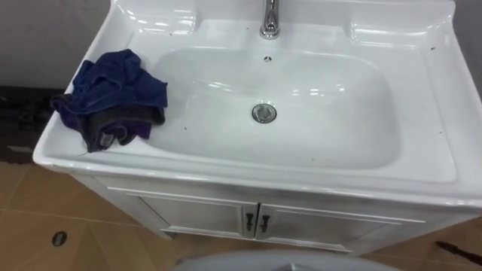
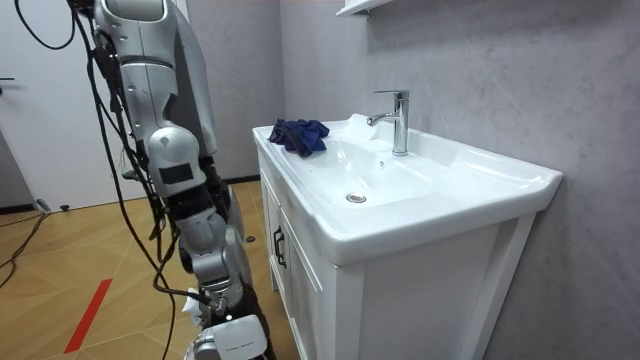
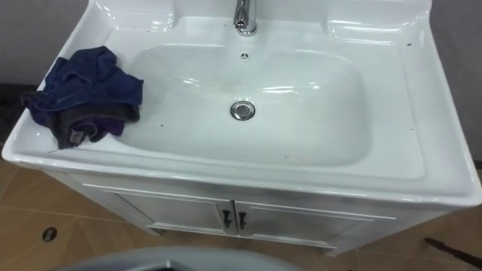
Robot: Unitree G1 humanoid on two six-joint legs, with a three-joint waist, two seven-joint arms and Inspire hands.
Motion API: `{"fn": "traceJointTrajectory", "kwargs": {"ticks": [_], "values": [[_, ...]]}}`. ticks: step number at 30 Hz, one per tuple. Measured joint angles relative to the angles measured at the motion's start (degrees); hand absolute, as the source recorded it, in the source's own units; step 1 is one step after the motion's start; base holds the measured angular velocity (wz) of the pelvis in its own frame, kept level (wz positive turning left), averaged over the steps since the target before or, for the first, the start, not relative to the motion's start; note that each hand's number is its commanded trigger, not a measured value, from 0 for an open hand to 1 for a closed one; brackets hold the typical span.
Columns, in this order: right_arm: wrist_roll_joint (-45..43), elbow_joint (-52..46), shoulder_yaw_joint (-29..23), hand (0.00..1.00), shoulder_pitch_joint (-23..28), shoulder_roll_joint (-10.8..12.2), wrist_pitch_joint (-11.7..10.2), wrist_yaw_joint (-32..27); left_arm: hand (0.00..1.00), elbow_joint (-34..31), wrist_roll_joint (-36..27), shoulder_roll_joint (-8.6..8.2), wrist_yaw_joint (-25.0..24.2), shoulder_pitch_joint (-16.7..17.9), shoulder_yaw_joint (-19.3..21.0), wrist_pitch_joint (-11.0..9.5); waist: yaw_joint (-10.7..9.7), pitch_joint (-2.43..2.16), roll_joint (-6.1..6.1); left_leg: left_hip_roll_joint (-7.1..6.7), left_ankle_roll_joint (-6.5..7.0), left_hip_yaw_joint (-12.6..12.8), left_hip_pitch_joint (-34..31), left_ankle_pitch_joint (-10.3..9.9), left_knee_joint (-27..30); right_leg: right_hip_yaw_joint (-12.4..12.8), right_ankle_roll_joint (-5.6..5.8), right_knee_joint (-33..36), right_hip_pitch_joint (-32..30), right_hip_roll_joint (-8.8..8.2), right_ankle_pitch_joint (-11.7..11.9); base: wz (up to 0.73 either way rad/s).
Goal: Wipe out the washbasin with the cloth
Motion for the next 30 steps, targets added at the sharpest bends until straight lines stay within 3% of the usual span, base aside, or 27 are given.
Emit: {"fn": "traceJointTrajectory", "kwargs": {"ticks": [9, 12, 13, 18, 22, 30], "values": [[2.66, 2.02, 0.44, 0.00, -0.79, 0.02, -0.26, 1.86, 0.00, 0.78, 4.06, -0.74, -12.01, -1.63, -4.23, 3.11, -1.99, 0.36, -0.10, 0.11, 0.03, 1.77, -0.08, -0.02, -0.13, 0.44, 0.09, -0.06, -0.28, -0.05, -0.07, -0.03], [2.66, 2.06, 1.11, 0.00, -0.76, 0.01, -0.52, 2.07, 0.00, 1.64, 5.01, -0.94, -14.70, -4.00, -4.39, 4.22, -2.33, 1.07, -0.30, 0.13, 0.05, 2.42, -0.10, -0.03, -0.09, 0.48, 0.14, -0.08, -0.32, -0.09, -0.13, -0.01], [2.66, 2.06, 1.15, 0.00, -0.76, 0.01, -0.49, 2.07, 0.00, 1.99, 5.01, -0.96, -15.09, -4.48, -4.39, 4.41, -2.33, 1.11, -0.35, 0.14, 0.05, 2.57, -0.10, -0.03, -0.09, 0.50, 0.15, -0.08, -0.33, -0.09, -0.15, -0.04], [2.93, 2.19, 1.22, 0.00, -0.87, 0.27, -0.16, 1.69, 0.00, 2.05, 7.10, -1.04, -18.47, -6.24, -4.41, 5.58, -2.55, 1.05, -0.56, 0.21, 0.05, 4.82, -0.03, -0.03, 0.24, 1.56, 0.15, -0.31, -0.35, -0.09, -0.15, -0.08], [3.12, 2.18, 1.15, 0.00, -1.03, 0.94, -0.21, 1.56, 0.00, 2.54, 9.82, -1.01, -20.20, -6.28, -4.36, 5.75, -3.34, 0.98, -1.07, 0.22, 0.05, 4.89, -0.01, -0.03, 0.30, 1.87, 0.14, -0.74, -0.30, 0.01, -0.13, -0.06], [3.12, 1.93, 1.58, 0.00, -1.36, 1.87, -0.10, 1.39, 0.00, 4.26, 19.78, -1.01, -26.16, -8.10, -7.67, 8.69, -3.56, 0.98, -2.17, 0.25, 0.04, 5.87, -0.08, -0.04, 0.26, 2.90, 0.14, -0.80, -0.65, 0.07, -0.11, -0.05]]}}
